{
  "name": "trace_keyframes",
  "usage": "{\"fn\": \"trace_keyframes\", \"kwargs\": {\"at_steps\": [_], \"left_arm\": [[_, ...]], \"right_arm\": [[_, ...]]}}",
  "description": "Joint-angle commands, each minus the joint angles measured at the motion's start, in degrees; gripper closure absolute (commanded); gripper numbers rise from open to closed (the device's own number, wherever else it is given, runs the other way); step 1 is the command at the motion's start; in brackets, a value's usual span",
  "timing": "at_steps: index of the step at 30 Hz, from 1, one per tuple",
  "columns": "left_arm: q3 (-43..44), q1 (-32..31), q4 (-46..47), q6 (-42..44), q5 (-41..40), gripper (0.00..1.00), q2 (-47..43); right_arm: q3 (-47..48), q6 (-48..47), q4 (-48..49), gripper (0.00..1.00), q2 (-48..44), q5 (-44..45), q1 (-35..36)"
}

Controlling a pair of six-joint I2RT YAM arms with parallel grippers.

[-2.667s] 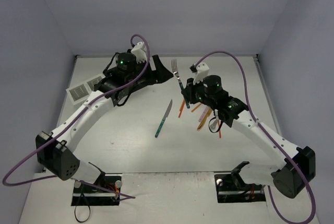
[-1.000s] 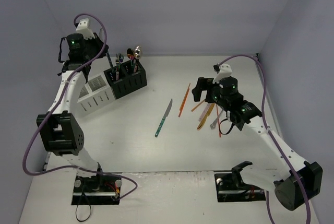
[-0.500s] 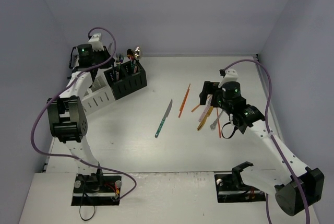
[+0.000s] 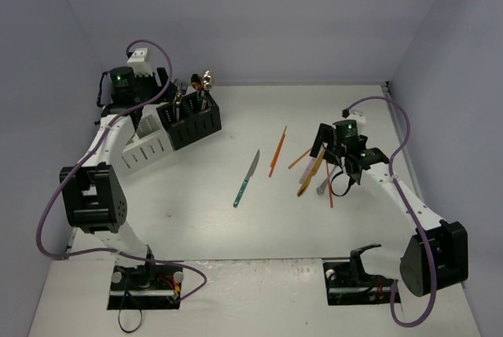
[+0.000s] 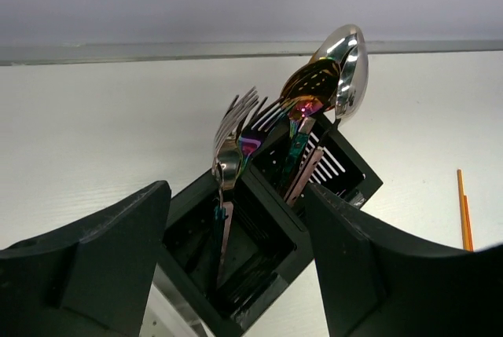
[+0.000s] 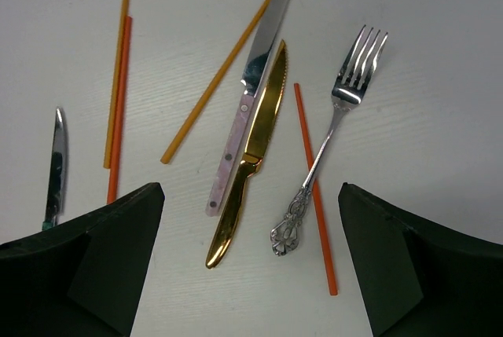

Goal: Sort the eating utensils into containers

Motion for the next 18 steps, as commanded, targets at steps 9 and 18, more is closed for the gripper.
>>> {"fn": "trace_keyframes", "kwargs": {"at_steps": [9,18], "left_arm": [[7.75,-12.94,-26.82,0.82,-15.57,0.31,-13.15],[0.25,-22.19,-30.07,-1.86,-14.42,0.31,-20.28]], "right_arm": [[2.16,11.30,-1.09,0.34,12.32,3.90,-5.76],[4.70,14.50,-0.87,0.51,20.50,6.57,-7.83]]}}
